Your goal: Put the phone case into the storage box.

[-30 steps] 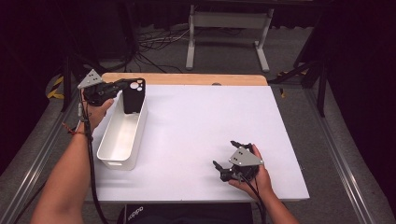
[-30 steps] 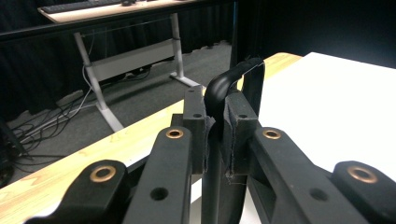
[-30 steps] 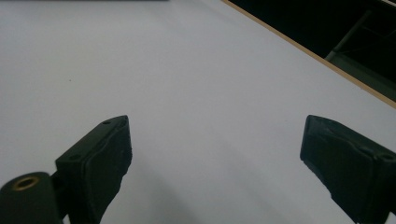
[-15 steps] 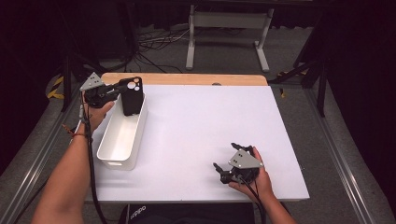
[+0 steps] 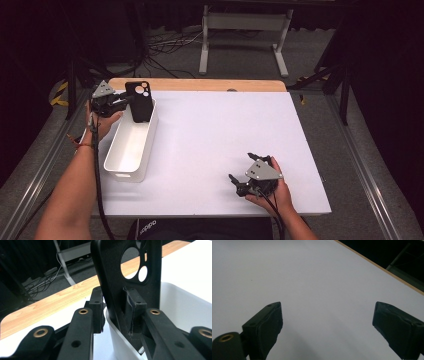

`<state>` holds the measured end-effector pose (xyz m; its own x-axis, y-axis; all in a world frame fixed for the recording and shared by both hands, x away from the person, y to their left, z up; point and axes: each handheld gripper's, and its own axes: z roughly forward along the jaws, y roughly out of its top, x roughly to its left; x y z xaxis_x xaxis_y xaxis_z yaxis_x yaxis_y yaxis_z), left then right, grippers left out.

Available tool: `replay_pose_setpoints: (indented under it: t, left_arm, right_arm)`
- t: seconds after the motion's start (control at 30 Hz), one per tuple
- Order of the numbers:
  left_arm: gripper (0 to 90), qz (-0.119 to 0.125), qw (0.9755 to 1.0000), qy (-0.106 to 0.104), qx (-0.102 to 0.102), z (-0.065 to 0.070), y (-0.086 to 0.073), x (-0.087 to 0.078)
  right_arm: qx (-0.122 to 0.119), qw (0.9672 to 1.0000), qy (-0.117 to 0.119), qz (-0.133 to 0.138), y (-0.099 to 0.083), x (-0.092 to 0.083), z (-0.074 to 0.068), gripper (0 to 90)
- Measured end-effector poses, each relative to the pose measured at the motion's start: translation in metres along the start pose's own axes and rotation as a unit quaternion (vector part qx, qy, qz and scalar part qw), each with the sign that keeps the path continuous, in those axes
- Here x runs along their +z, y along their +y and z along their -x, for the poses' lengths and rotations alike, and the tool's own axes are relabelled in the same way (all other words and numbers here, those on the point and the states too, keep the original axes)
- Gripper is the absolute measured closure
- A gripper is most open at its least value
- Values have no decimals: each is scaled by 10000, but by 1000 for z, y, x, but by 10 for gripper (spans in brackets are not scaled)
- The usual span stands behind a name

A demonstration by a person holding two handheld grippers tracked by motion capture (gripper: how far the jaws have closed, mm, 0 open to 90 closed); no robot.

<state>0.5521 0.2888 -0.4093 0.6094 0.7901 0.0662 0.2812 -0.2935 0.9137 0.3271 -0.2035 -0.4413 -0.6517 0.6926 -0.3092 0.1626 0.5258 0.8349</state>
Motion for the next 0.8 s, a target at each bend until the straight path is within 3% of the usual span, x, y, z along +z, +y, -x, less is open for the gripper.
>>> replay_pose_setpoints:
  t: [0.17,0.23,0.8]
  left_arm:
    - [710,-87,10000,5,19,2,-1,2]
    - [737,-50,10000,62,-3,2,-2,2]
    - [697,-3,9999,127,-47,5,-1,-2]
  right_arm:
    - [66,9999,-79,48,1,-3,3,102]
    - [65,9999,-100,71,1,-4,4,103]
    - [-9,9999,-110,130,3,-5,6,106]
